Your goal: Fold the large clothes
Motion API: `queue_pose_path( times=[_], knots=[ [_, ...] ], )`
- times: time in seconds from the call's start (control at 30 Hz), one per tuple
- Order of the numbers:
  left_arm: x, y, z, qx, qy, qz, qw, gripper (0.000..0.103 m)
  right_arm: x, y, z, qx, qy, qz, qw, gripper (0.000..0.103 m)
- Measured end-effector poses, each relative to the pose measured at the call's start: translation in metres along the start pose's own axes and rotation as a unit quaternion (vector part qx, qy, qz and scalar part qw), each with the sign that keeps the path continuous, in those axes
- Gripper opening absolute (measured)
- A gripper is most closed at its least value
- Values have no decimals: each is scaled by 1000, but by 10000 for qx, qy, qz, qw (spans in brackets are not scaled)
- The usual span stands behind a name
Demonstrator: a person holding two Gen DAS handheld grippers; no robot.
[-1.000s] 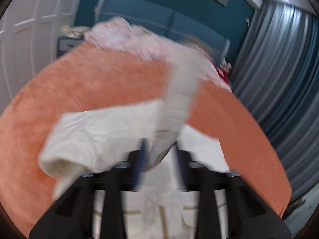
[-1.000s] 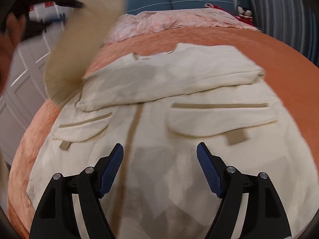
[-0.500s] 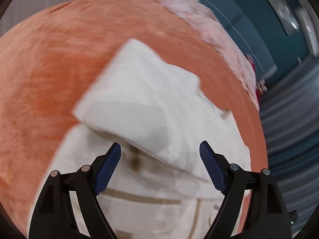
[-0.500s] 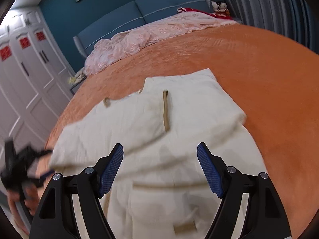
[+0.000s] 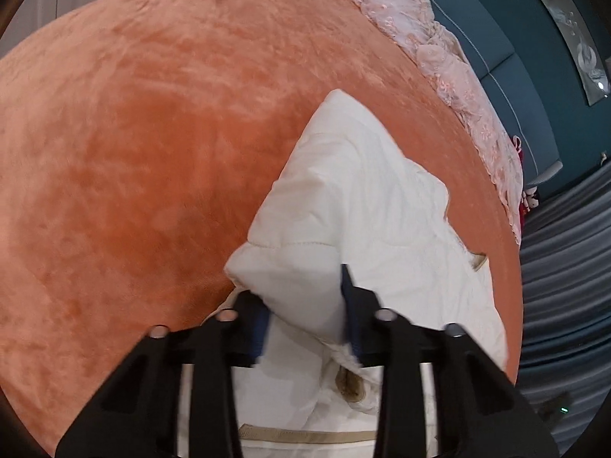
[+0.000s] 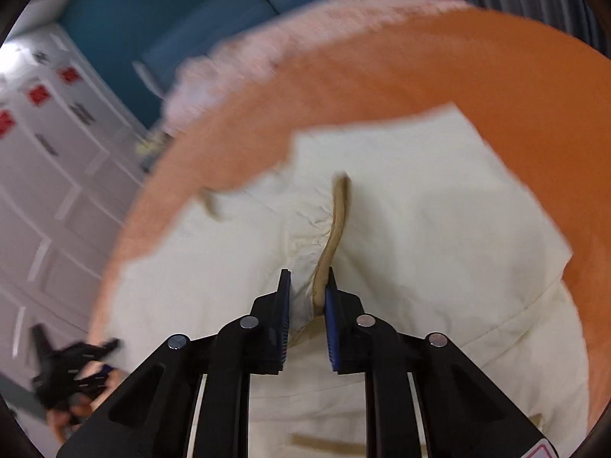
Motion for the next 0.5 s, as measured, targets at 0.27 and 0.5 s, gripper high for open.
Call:
queue_pose_path(
  times=[0.27, 0.5],
  knots=[
    [1, -21, 7, 740, 649, 192, 9950, 18, -23, -38, -3, -947, -938, 146, 9910, 6],
    [19, -36, 13, 1325, 1226, 499, 9823, 19, 21, -65, 32, -707, -1189, -321, 9899, 6]
  ],
)
Point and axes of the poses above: each gripper's, at about its wrist camera, not at the fingertips, and x roughly the way its jaws point, z to its right, y to its top, the point moved 3 cm from there along x, roughly the way its jaws point, and after that the axes turned 10 degrees about -z, right-handed, at the moved point
